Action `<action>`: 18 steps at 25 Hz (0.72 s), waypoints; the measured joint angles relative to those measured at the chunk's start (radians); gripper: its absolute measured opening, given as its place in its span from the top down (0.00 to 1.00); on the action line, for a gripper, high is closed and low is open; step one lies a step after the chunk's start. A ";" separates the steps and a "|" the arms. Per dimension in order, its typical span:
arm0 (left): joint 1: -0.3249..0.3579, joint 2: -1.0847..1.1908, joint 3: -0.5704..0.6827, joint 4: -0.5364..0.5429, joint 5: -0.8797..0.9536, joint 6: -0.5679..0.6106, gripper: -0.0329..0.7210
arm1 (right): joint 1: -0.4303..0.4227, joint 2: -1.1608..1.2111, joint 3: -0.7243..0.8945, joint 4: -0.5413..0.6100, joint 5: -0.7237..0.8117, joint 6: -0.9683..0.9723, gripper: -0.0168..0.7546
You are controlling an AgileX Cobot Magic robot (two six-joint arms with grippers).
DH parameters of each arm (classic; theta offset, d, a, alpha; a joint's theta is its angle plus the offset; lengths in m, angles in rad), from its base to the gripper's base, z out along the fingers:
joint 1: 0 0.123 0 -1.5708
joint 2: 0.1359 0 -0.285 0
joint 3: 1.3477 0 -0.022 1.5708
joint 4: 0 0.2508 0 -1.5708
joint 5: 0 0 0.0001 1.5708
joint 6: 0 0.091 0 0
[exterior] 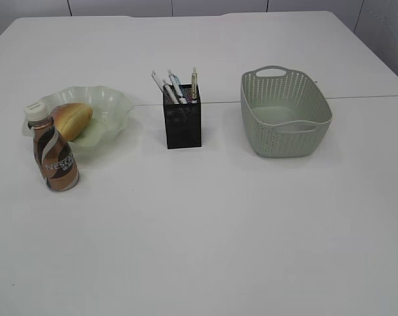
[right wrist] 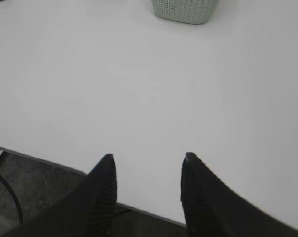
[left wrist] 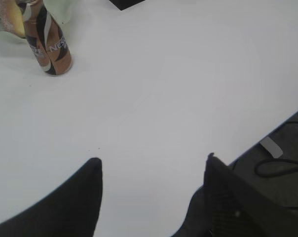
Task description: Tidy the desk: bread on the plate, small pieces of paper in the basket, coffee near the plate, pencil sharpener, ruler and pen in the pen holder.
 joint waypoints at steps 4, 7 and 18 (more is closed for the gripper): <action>0.000 -0.052 0.000 0.017 0.000 0.001 0.33 | 0.000 0.000 0.028 -0.002 -0.066 0.000 0.57; 0.000 -0.098 0.000 0.028 0.000 -0.002 0.33 | 0.000 0.000 0.037 -0.015 -0.087 0.014 0.57; 0.000 -0.100 0.000 -0.005 -0.002 -0.009 0.35 | 0.000 0.000 0.038 -0.032 -0.103 0.107 0.57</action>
